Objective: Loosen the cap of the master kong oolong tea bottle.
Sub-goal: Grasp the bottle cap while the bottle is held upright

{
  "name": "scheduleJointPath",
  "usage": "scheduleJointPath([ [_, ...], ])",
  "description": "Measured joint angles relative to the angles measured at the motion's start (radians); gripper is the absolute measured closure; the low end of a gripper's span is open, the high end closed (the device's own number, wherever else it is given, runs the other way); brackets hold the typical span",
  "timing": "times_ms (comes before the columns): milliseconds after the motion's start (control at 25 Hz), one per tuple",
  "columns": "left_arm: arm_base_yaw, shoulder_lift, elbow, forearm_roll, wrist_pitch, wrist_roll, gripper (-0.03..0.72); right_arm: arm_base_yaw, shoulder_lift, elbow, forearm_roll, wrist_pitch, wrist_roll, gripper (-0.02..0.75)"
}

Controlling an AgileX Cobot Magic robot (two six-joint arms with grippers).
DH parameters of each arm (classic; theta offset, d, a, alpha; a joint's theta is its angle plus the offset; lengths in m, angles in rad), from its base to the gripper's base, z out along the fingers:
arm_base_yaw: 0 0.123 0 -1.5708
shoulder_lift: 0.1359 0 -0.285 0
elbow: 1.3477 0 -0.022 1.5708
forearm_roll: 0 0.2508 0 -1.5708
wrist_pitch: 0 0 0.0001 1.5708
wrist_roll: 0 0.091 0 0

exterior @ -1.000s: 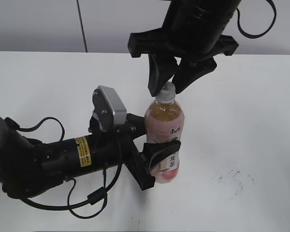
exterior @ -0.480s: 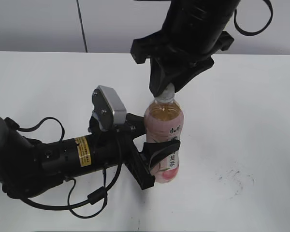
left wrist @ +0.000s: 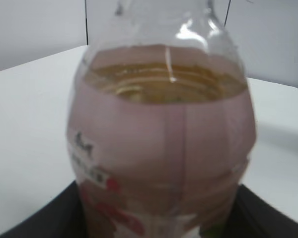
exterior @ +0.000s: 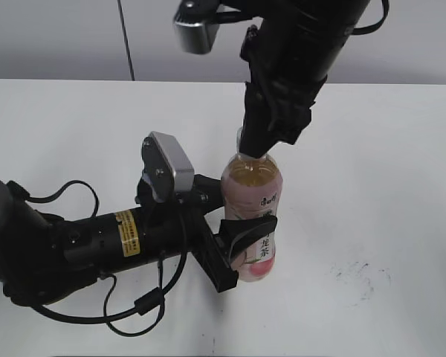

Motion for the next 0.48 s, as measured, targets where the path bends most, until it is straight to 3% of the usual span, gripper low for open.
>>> scheduleJointPath([
  [120, 0.000, 0.000, 0.000, 0.000, 0.000, 0.000, 0.296, 0.000, 0.000, 0.000, -0.004, 0.000, -0.141, 0.464],
  [320, 0.000, 0.000, 0.000, 0.000, 0.000, 0.001, 0.296, 0.000, 0.001, 0.000, -0.005, 0.000, -0.180, 0.462],
  [480, 0.000, 0.000, 0.000, 0.004, 0.001, 0.003, 0.296, 0.001, 0.008, 0.000, 0.002, -0.001, -0.112, 0.313],
])
